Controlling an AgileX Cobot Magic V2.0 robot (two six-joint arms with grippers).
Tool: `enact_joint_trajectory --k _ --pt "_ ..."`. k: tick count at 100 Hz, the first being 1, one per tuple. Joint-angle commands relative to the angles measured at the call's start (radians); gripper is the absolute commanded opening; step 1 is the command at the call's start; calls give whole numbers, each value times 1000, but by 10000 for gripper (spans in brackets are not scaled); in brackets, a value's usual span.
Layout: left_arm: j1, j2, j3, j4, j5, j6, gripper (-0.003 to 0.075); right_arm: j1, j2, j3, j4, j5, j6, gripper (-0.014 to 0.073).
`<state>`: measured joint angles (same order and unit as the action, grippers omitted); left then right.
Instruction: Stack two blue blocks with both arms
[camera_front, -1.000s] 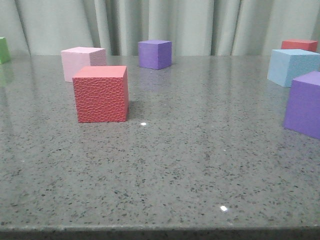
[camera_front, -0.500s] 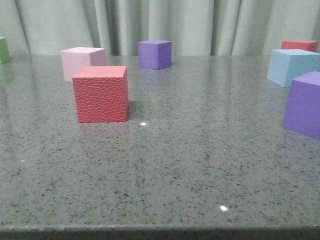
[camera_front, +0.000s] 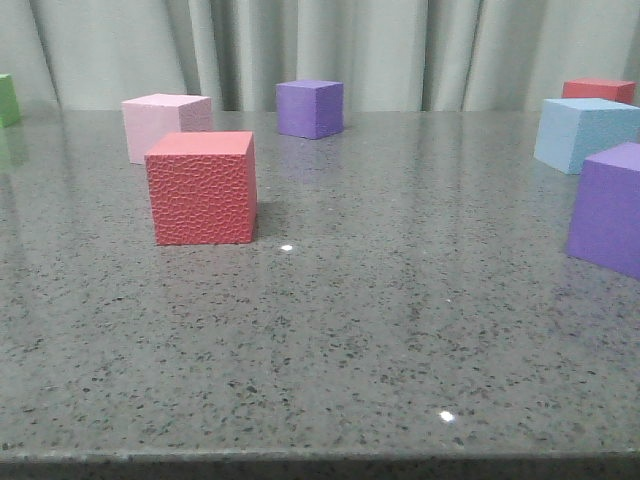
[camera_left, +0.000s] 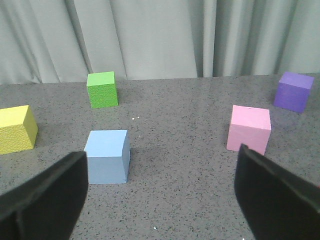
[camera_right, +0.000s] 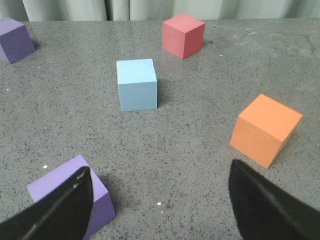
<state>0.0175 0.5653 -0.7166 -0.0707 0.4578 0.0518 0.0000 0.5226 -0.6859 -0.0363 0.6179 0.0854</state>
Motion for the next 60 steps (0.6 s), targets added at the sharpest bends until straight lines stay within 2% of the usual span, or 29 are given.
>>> enact_joint_trajectory --k 1,27,45,60 --pt "1 9 -35 -12 -70 -5 640 -6 11 -34 -2 -97 -12 566" --pt "1 52 -73 -10 -49 -5 640 -6 45 -83 0 -83 -12 567" --pt "1 149 -196 20 67 -5 640 -5 182 -225 8 28 -12 567" --pt "1 239 -283 22 158 -5 640 -4 327 -378 65 110 -48 567"
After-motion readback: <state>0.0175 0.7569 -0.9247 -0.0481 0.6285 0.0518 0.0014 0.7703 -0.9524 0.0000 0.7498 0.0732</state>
